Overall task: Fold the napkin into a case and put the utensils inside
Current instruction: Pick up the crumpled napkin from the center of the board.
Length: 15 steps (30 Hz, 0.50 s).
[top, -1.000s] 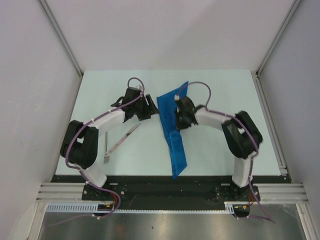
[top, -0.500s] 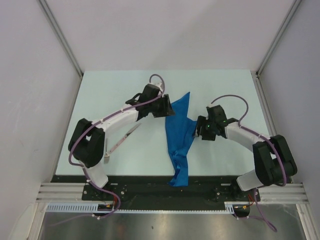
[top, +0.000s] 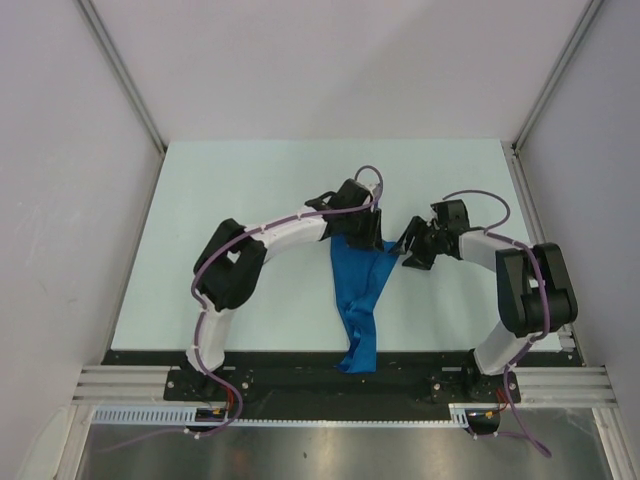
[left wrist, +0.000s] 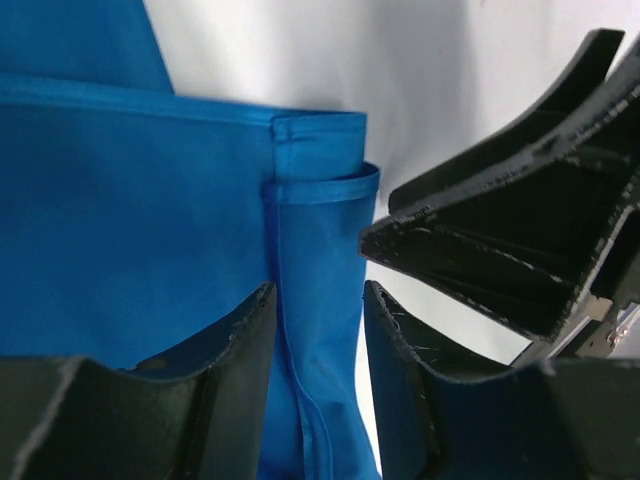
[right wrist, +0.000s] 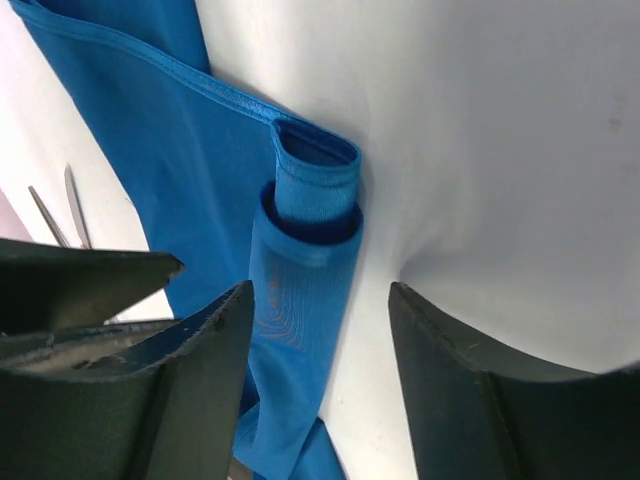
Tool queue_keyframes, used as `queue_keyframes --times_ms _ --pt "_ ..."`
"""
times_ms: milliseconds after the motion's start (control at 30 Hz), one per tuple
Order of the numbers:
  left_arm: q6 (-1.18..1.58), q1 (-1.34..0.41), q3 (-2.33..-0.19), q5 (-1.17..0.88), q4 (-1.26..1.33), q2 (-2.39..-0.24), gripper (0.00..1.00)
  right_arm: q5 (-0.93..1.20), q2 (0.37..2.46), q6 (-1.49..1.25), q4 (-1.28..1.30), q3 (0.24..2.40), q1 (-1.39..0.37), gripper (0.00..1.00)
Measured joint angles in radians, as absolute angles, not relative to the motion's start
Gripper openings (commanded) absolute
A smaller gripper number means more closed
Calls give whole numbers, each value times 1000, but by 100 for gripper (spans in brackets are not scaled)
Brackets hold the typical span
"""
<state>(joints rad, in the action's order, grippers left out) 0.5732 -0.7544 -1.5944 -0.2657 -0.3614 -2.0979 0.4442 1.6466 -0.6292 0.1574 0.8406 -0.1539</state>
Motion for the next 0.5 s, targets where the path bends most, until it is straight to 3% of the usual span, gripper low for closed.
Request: queue_keyframes --times_ms 100,133,233,333,433,500 --pt "579 -754 -1563 -266 -349 -2091 47 466 1698 -643 138 856 -159 36" --pt "580 -754 -1559 -266 -348 -2091 51 477 1717 -648 131 865 -159 22" --pt "584 -754 -1555 -266 -350 -2091 64 484 1747 -653 125 881 -162 17" --pt "582 -754 -1560 -274 -355 -2091 67 473 1734 -641 132 876 -168 15" --pt "577 -754 -1612 -296 -379 -2113 67 466 1670 -619 128 824 -175 0" --pt "576 -754 -1660 -313 -381 -2140 67 464 1619 -606 120 772 -176 0"
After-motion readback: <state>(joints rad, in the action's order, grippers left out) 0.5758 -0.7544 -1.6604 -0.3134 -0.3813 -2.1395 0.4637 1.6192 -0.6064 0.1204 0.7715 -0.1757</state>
